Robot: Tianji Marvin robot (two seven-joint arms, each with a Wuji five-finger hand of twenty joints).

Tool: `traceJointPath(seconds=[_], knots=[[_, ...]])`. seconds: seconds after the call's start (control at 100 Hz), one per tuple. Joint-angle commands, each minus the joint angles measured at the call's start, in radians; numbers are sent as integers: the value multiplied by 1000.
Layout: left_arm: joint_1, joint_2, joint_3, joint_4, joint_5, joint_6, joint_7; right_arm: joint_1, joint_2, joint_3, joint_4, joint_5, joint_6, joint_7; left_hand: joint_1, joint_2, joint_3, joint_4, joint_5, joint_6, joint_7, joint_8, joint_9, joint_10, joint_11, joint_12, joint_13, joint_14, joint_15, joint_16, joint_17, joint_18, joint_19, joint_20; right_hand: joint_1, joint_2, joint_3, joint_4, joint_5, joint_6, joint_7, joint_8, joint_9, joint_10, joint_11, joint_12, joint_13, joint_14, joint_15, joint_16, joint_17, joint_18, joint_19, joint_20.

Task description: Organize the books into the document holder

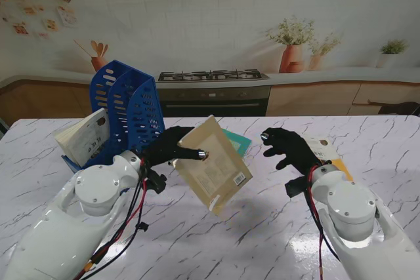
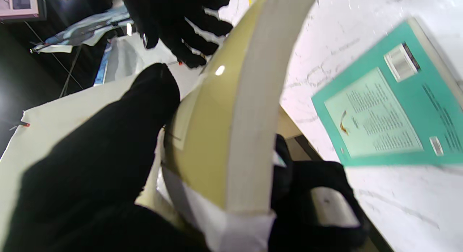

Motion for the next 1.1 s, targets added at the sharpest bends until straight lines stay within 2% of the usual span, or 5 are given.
traceJointPath(seconds=[0.0,0.57,0.75,0.78,1.09], knots=[[24,14,-30,-49,15,-19,13,-12,-4,-1,-2,4,3,-5,50,21,134,80,70,-35,164,50,74,-18,15,-12,33,-49,71,-10,12,-141,255,15,-11,12,-19,48,-27,-3,13,14,-9,-25,21,20,-6,-13,-12,1,-5,54,-4,-5],[224,29,-309,-368,199,186,37,0,-7,-14,20,11,-13,-11,46,19,123,91,75,-56,155,58,68,-8,20,-2,32,-22,80,-5,12,-122,272,8,-17,6,-19,49,-23,-9,16,26,0,-28,15,30,-1,-10,-19,1,-7,67,-15,-7],[247,35,-383,-411,259,253,20,-5,-7,-11,18,10,-12,-13,42,17,120,95,77,-66,152,61,70,-36,19,4,32,-18,80,-4,12,-119,274,2,-19,4,-15,49,-23,-10,15,28,1,-28,13,31,1,-11,-20,1,-6,66,-15,-6],[250,35,-393,-416,259,265,19,-6,-7,-10,17,9,-11,-13,44,15,121,97,78,-66,151,62,69,-1,17,6,32,-16,80,-3,12,-119,275,1,-20,4,-15,49,-24,-10,15,28,2,-29,13,31,1,-11,-21,1,-6,66,-15,-6],[274,43,-493,-465,320,367,-10,-5,-7,-9,17,8,-7,-13,45,18,117,95,78,-67,150,64,68,3,14,11,32,-14,80,-2,12,-118,276,-3,-14,10,-14,48,-22,-8,15,30,0,-31,13,34,-1,-12,-20,2,-7,63,-16,-6]])
